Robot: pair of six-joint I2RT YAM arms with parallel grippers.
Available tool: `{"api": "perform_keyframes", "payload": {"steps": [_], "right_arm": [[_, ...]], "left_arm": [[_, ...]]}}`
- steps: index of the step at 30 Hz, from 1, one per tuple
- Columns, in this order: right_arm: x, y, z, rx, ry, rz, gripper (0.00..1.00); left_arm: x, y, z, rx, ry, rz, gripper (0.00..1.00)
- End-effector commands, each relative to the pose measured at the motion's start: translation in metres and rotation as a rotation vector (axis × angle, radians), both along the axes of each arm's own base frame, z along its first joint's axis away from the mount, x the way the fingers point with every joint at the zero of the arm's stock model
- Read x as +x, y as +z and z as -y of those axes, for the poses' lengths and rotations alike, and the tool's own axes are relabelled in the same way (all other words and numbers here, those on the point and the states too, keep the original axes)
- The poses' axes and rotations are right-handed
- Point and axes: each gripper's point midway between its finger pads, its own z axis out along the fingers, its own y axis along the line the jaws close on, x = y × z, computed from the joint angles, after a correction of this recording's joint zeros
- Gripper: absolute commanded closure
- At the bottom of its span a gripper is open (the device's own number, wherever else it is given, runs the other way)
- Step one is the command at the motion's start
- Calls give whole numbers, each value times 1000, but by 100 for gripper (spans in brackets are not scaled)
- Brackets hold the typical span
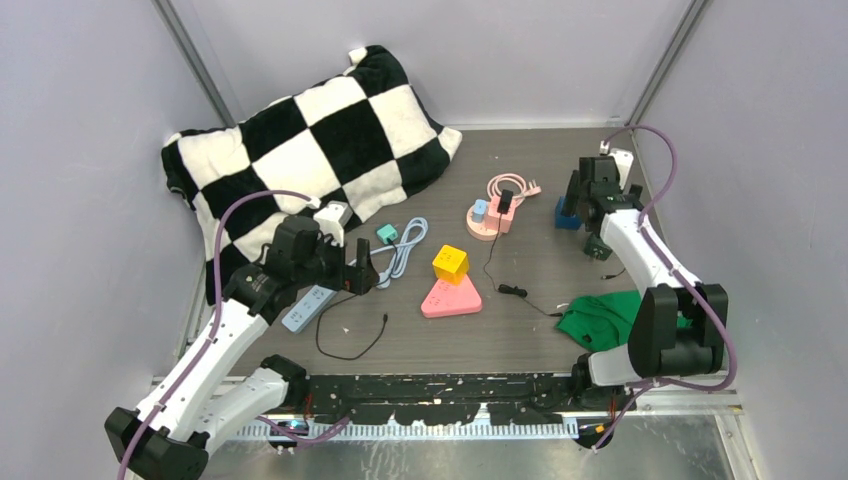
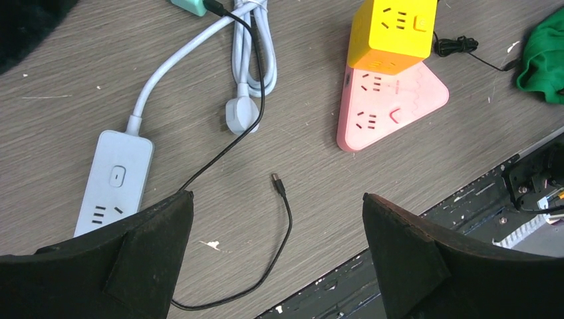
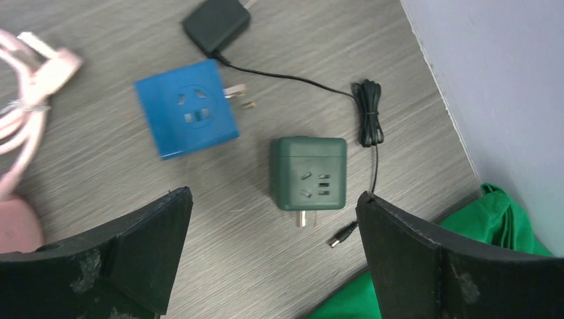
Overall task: Insert the plug
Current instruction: Pick up the plug from the center of the board.
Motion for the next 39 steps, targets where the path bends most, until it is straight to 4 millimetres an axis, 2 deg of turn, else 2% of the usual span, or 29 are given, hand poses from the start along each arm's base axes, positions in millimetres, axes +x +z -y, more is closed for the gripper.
{"api": "perform_keyframes", "payload": {"steps": [1, 8, 13, 20, 23, 31, 34, 39], "right_arm": [[-1, -17, 21, 43, -62, -27, 1], [-2, -38, 36, 42, -89, -103, 0], [-9, -62, 33, 106, -90, -126, 0], [-12, -88, 44, 131, -110, -178, 1], [-9, -91, 43, 138, -86, -187, 8], [-10, -85, 34, 172, -54, -182, 48], [-12, -74, 27, 200, -42, -154, 53], [-14, -38, 1, 222, 26, -72, 53]], "left_arm": [[1, 10, 6, -30, -38, 44, 1], [4, 12, 6, -27, -37, 47, 1], [2, 12, 5, -25, -33, 52, 1], [1, 13, 4, -28, -31, 61, 1], [1, 13, 3, -27, -27, 62, 1], [1, 14, 2, -26, -23, 67, 1], [1, 14, 3, -28, -26, 65, 1], [1, 13, 3, -32, -20, 61, 1]]}}
